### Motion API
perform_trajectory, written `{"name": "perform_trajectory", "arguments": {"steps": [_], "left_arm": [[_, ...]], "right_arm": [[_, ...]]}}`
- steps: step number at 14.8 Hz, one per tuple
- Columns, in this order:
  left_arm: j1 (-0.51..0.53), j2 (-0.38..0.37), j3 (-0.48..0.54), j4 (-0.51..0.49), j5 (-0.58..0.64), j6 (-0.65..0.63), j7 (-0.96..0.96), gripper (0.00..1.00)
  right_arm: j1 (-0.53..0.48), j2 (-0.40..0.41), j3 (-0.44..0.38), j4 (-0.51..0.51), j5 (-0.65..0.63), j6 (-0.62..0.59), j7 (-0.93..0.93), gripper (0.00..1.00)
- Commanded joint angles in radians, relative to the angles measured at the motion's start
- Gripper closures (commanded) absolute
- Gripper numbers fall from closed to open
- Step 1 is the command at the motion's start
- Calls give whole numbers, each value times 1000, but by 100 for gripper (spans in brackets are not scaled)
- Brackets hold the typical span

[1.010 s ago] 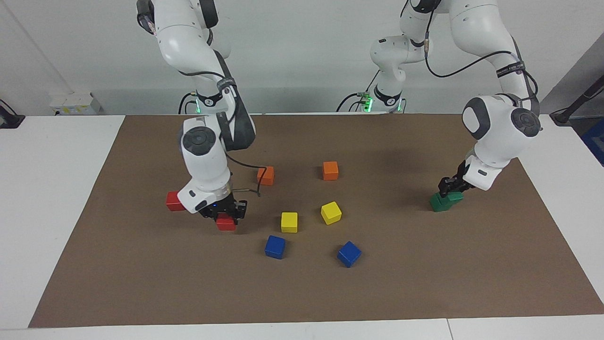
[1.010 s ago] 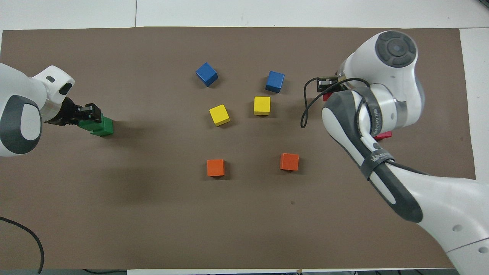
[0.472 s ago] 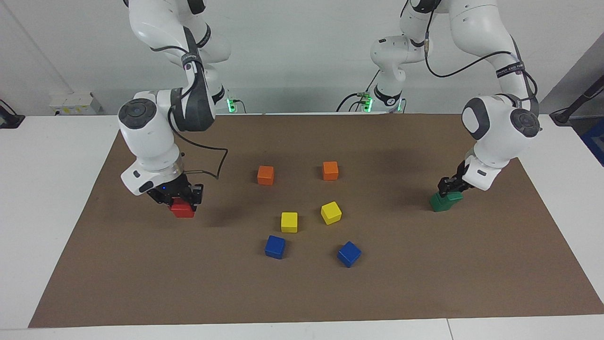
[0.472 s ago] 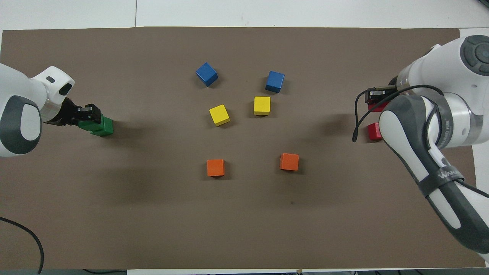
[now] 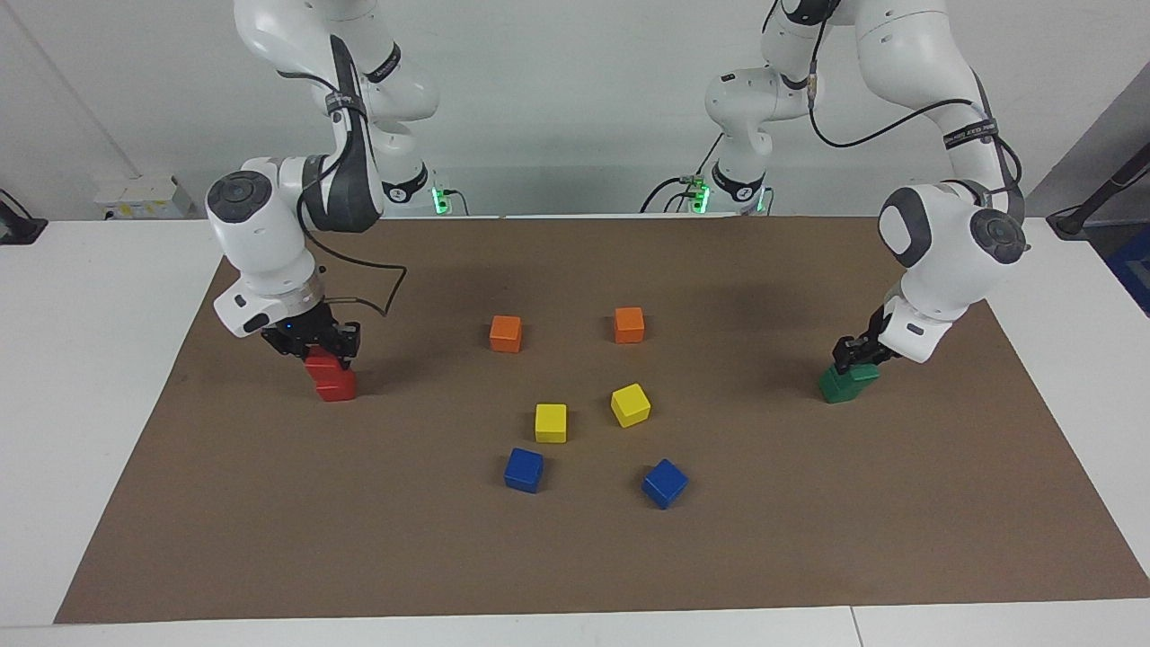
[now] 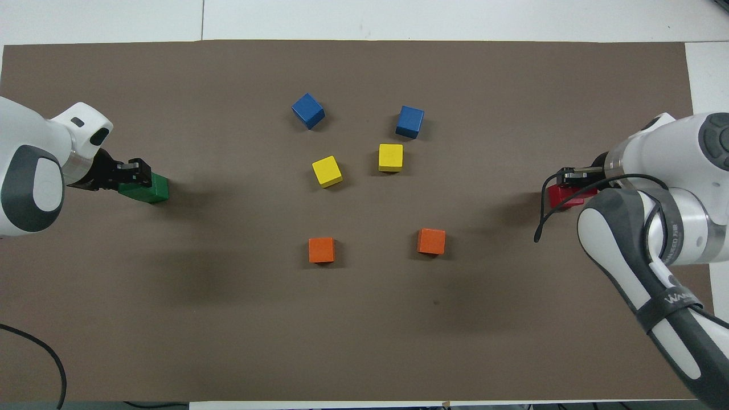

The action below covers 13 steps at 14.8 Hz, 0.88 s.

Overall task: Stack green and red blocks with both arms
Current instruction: 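Release the green stack with the left gripper while the right gripper lowers red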

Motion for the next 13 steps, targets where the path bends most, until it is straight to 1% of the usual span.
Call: {"name": "perform_trajectory", "arguments": {"steps": [1,2,4,8,10,13], "left_arm": [[0,-43,2,-50,-10,22,18,100],[-2,-41,2,-50,-8,24,18,86],[-5,-41,2,-50,-10,25,16,0],[-3,-41,2,-45,-10,18,19,0],[-3,-43,2,-36,-8,5,18,0],[-3,-47,2,22,-8,-68,18,0]], "right_arm": [[-49,-49,12,-66,-11,36,-56,100],[-62,-49,13,-69,0,38,-62,100],[-76,-50,13,-79,4,49,-73,100],[-75,-47,13,-96,4,84,-84,100],[-70,-33,13,-93,4,90,-84,100],[-64,-7,13,-90,4,127,-84,100]]}}
